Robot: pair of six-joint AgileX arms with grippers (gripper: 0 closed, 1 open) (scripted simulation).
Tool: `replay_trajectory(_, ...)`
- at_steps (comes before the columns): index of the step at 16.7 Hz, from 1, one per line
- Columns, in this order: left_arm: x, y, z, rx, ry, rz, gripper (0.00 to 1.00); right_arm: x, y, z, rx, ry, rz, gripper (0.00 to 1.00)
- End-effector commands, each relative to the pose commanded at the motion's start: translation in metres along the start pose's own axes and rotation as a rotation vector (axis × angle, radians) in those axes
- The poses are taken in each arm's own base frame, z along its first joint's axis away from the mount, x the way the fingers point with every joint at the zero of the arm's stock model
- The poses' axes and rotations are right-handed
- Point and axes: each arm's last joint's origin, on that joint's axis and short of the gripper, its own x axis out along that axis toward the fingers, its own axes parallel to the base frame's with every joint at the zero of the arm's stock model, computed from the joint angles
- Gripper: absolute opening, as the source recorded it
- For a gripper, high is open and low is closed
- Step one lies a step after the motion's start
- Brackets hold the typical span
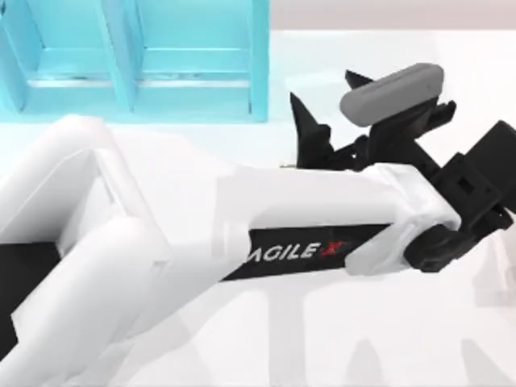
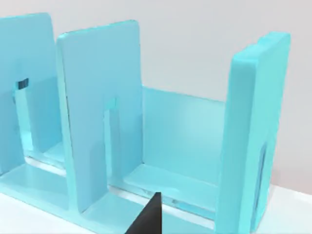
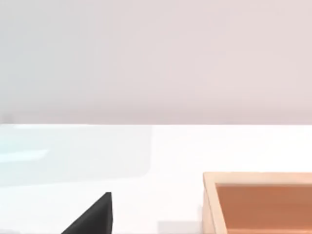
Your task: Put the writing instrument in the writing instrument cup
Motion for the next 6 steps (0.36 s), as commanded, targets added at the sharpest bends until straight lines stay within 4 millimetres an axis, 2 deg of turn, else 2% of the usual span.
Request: replay_trajectory(6,0.0000,0.0000,0.0000,0.000,0.000,0.000,1.00,0.0000,0.0000,0.0000,0.000,0.000,0.000,1.00)
